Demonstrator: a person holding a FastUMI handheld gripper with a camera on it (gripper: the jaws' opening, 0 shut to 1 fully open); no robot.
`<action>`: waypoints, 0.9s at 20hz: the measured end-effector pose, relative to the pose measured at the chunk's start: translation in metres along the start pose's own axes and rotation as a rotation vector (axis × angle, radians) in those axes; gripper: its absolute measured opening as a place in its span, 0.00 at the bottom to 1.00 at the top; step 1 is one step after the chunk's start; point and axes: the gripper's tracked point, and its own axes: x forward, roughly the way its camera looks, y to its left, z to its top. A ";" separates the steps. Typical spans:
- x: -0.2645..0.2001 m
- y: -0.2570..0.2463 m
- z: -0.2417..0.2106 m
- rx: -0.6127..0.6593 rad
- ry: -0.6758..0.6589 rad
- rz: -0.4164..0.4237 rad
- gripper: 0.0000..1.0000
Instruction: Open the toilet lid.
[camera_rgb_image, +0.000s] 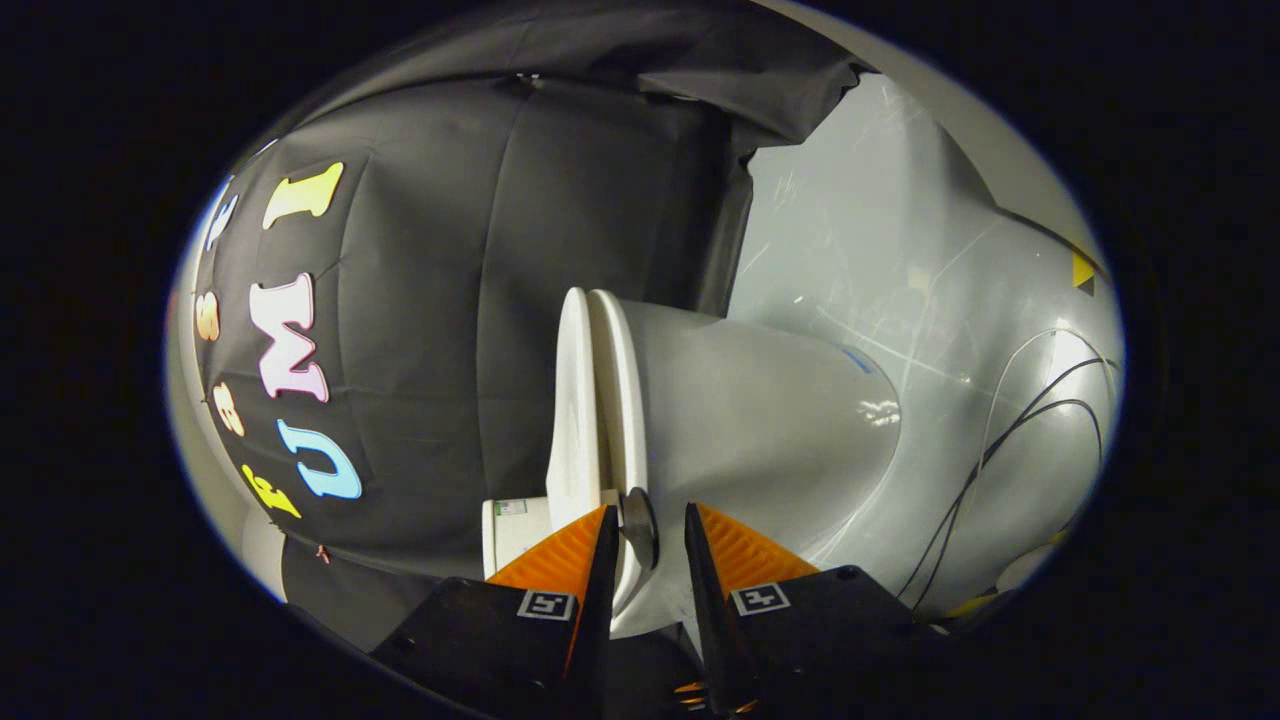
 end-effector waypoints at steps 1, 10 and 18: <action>0.020 0.003 -0.016 0.007 -0.006 0.007 0.24; 0.015 0.003 -0.015 0.009 0.032 0.006 0.11; 0.008 0.018 -0.023 -0.088 0.024 -0.054 0.05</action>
